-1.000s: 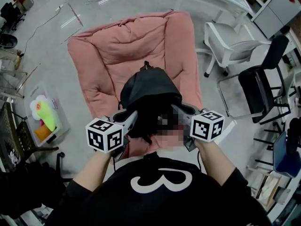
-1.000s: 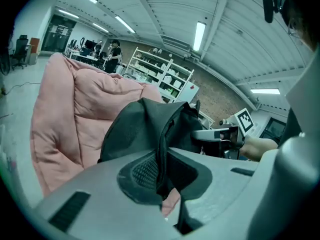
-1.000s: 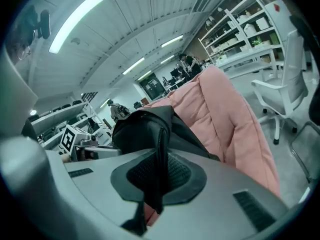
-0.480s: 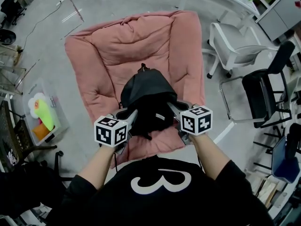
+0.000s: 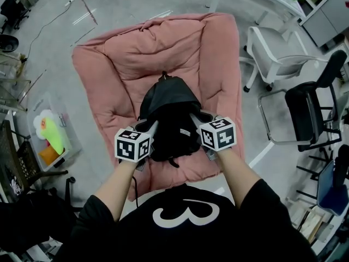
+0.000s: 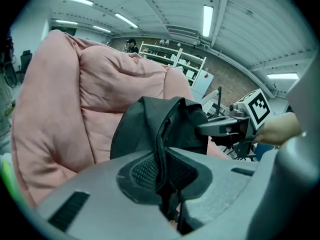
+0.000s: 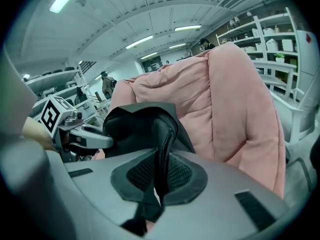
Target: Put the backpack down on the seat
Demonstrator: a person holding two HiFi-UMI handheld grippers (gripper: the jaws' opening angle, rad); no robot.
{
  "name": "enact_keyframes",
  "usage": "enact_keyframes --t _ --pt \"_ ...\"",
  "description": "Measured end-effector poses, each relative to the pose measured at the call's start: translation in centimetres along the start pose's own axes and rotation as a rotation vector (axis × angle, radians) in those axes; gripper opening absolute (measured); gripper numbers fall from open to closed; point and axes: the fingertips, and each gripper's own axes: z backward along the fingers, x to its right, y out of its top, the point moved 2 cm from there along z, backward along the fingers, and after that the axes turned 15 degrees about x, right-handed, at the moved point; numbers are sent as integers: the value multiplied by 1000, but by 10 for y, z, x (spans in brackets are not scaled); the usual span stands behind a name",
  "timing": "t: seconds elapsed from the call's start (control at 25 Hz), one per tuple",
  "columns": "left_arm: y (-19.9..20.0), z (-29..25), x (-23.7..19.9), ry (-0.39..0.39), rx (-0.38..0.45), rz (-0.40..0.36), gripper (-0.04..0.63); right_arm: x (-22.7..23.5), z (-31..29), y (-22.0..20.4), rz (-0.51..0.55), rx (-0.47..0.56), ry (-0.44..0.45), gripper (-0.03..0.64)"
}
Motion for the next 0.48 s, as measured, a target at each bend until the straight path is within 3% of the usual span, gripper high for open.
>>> enact_keyframes --t 0.48 --pt "-8 -36 -20 49 -44 -33 35 32 -26 -17 -57 -7 -71 37"
